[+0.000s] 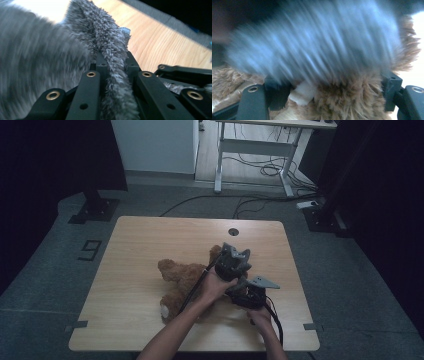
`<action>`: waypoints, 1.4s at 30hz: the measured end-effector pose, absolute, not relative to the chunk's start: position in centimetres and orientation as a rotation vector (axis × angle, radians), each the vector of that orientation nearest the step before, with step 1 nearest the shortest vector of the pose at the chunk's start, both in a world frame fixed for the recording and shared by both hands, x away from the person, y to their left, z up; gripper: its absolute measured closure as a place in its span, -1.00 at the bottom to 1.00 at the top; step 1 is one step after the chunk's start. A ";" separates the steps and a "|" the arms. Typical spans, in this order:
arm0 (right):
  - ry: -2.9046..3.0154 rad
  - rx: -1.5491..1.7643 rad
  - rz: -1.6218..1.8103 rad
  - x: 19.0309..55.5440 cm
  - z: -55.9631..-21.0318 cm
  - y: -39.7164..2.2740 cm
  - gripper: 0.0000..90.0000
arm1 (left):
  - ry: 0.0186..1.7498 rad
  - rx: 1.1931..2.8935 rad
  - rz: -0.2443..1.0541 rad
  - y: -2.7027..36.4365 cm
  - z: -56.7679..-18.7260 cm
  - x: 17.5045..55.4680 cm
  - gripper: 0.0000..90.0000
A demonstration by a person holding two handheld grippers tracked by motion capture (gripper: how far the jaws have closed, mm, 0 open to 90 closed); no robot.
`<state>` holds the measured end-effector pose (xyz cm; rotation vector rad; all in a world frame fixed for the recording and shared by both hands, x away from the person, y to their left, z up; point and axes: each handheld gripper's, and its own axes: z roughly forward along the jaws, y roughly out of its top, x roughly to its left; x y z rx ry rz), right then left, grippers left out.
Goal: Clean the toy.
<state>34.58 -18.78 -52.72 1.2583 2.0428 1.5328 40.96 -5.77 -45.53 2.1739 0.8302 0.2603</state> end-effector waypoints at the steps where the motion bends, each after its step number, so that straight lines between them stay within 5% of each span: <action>1: 2.040 1.272 1.537 34.6 -52.8 -18.8 -0.38 | 0.829 2.177 0.269 -5.8 -45.6 41.0 0.74; 10: 2.048 1.236 1.513 34.5 -52.8 -18.4 -0.38 | 0.879 2.190 0.400 -1.8 -45.4 40.7 0.75; 21: 2.066 1.210 1.529 34.5 -52.8 -18.1 -0.39 | 0.962 2.117 0.347 3.4 -45.9 40.2 0.76; 26: 2.061 1.226 1.538 34.5 -52.8 -18.2 -0.39 | 0.914 2.092 0.327 2.1 -44.5 39.6 0.76; 36: 2.056 1.224 1.529 34.4 -52.8 -18.2 -0.40 | 0.814 2.207 0.290 -6.7 -44.7 40.3 0.75; 42: 2.050 1.241 1.526 34.5 -52.9 -18.2 -0.40 | 0.846 2.201 0.287 -6.3 -45.7 41.0 0.75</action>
